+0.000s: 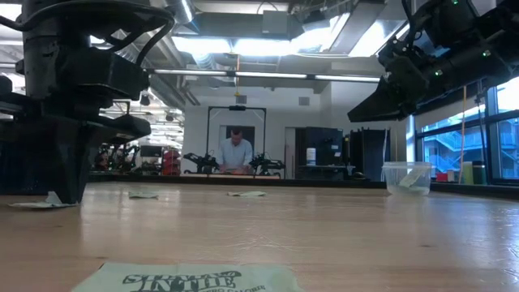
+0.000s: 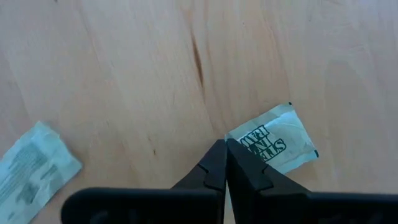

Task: Pick and place items into bin
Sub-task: Put the light green stevia packet into the bottom transparent bin

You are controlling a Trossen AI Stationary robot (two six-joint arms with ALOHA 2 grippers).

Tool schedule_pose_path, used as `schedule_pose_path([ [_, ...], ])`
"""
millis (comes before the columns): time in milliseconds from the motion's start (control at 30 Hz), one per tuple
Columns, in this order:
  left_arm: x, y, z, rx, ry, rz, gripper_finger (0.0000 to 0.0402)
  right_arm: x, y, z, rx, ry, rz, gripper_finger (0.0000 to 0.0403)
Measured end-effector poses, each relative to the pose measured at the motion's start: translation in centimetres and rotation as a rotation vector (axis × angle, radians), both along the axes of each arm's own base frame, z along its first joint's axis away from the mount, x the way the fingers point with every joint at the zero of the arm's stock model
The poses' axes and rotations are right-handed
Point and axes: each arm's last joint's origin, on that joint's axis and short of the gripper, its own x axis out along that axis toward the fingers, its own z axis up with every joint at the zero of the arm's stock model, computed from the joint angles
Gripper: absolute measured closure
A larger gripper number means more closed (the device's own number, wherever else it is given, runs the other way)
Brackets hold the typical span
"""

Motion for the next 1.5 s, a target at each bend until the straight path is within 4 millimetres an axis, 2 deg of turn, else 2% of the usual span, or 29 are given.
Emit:
schedule_pose_path([
  [133,-0.3,0.2,1.0,-0.004,-0.027,0.004,0.0399,0.0,0.0,0.0,0.0,0.0,0.0,0.0265],
  [367,-0.2,0.1,4.3,-0.074,-0.159,0.049,0.0399,0.0,0.0,0.0,-0.003,0.002,0.002,0.0265],
  [467,-0.4,0.1,5.9,-0.143,-0.202,0.085,0.0399,0.0,0.0,0.0,-0.004,0.003,0.002,0.0265],
  [600,-1.1,0.0,8.3,-0.316,-0.225,0.108,0.0399,0.0,0.0,0.0,-0.004,0.005,0.002,0.0265],
  [733,-2.5,-0.4,9.5,-0.387,-0.215,0.067,0.0399,0.0,0.0,0.0,-0.005,0.006,0.002,0.0265],
  [933,-4.9,-1.4,9.8,-0.351,-0.13,-0.022,0.0398,0.0,0.0,-0.1,-0.01,0.01,0.004,0.0265],
  [1067,-5.6,-2.4,9.8,-0.337,-0.12,-0.029,0.0398,0.0,0.0,-0.1,-0.009,0.013,0.004,0.0265],
  [1400,-6.6,-4.5,9.0,-0.297,-0.09,0.075,0.0398,0.0,0.0,-0.1,0.005,0.006,-0.002,0.0265],
  [1500,-7.0,-4.9,8.4,-0.284,-0.036,0.127,0.0398,0.0,0.0,-0.1,0.018,0.0,-0.007,0.0265],
])
